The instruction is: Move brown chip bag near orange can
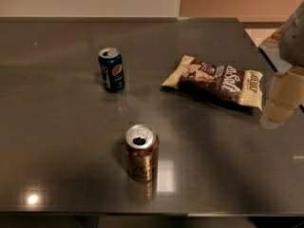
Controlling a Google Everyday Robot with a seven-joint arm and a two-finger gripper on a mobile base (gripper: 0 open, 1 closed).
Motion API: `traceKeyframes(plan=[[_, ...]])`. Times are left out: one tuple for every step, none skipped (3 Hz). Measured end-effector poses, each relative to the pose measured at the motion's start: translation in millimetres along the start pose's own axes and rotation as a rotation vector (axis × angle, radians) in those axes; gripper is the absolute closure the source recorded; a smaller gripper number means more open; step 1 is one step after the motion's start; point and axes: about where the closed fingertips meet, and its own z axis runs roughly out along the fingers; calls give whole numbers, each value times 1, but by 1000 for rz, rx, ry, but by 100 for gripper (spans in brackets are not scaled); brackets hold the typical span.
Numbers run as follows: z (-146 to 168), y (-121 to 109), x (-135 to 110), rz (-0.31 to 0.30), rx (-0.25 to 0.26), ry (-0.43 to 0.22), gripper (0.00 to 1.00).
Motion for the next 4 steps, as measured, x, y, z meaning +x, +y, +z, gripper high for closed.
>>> traceKeyframes(plan=[[0,-1,0,0,3,-3,0],[9,-16,1,7,16,-44,0],[32,-35,5,1,33,-81,0],[51,-50,7,-12,48,-104,0]])
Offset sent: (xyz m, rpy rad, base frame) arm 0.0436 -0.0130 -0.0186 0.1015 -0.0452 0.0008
